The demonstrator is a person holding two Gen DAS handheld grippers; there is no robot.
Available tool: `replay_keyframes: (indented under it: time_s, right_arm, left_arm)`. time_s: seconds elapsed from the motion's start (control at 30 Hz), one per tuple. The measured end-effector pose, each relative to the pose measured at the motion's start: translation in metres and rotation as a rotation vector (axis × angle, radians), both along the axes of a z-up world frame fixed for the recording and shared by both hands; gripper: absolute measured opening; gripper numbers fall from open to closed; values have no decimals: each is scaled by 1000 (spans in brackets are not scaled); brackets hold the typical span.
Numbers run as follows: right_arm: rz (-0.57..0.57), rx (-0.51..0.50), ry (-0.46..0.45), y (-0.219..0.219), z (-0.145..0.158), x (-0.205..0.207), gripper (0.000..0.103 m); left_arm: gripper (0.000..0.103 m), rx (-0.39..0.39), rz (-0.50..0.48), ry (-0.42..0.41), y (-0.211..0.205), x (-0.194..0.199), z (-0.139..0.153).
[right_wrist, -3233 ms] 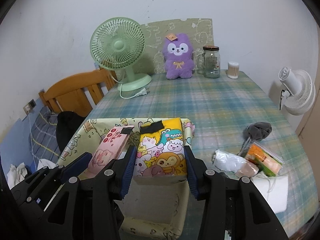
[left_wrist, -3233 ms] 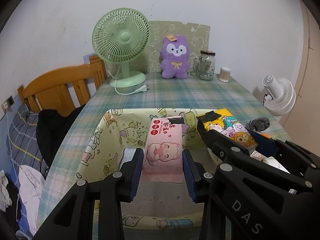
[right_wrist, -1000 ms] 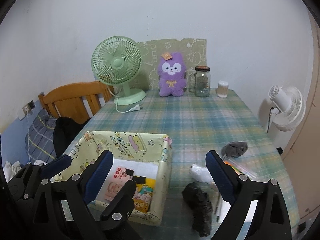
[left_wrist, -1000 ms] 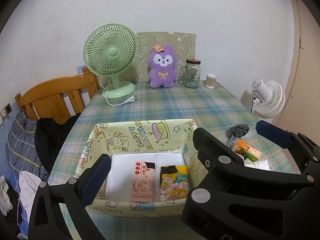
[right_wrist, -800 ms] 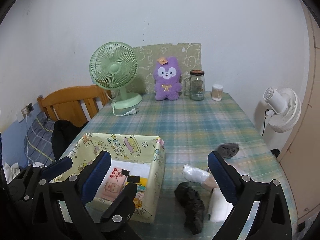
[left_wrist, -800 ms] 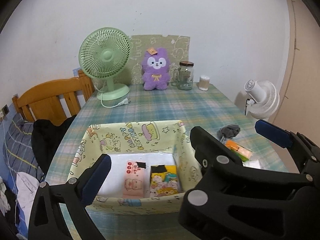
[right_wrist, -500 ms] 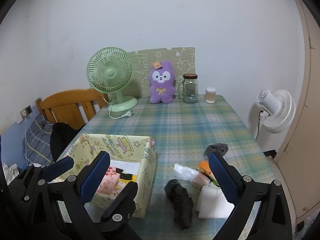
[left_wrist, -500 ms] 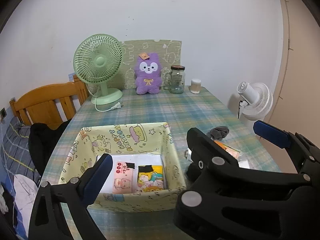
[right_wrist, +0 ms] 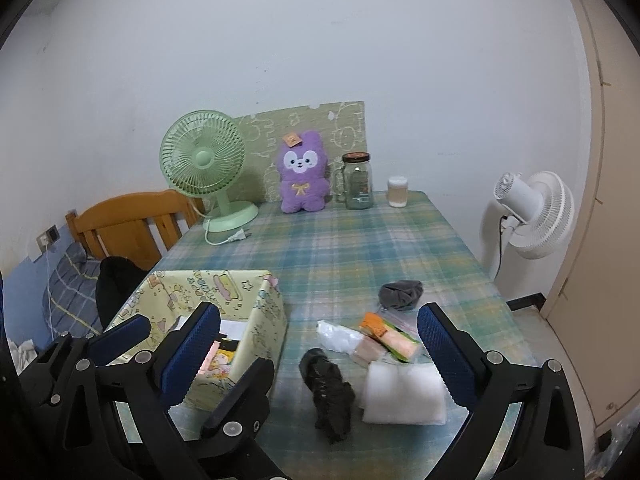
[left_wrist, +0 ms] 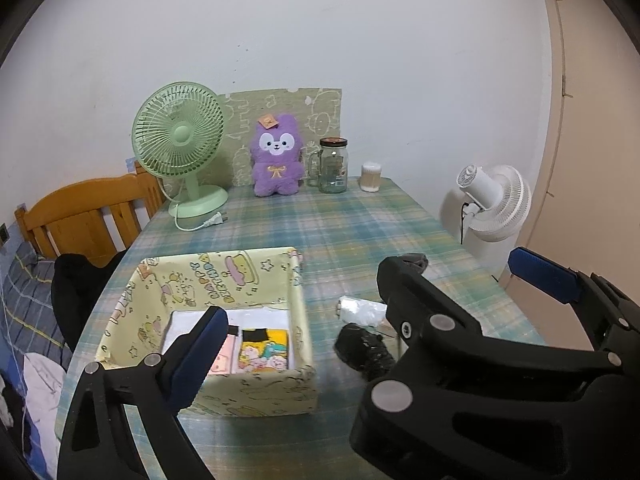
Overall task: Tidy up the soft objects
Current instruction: 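Move left gripper to the black umbrella while right gripper approaches the white towel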
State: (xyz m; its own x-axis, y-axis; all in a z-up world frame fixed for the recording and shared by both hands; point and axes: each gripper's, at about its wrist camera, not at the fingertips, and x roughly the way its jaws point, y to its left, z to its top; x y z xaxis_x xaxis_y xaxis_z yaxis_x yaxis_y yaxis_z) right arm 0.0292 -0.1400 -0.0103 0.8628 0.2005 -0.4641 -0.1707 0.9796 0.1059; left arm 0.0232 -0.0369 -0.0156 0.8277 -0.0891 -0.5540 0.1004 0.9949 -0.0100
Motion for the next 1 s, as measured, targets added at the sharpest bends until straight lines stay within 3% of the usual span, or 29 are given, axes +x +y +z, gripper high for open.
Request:
replay_keyframes:
  time_s: [0.43, 1.0]
  right_arm:
    - [-31, 24, 1, -37, -13, -14, 100]
    - [-81, 17, 41, -73, -59, -11, 100]
  left_arm:
    - [97, 1, -34, -7, -34, -11, -11]
    - [96, 11, -96, 52, -74, -5, -55]
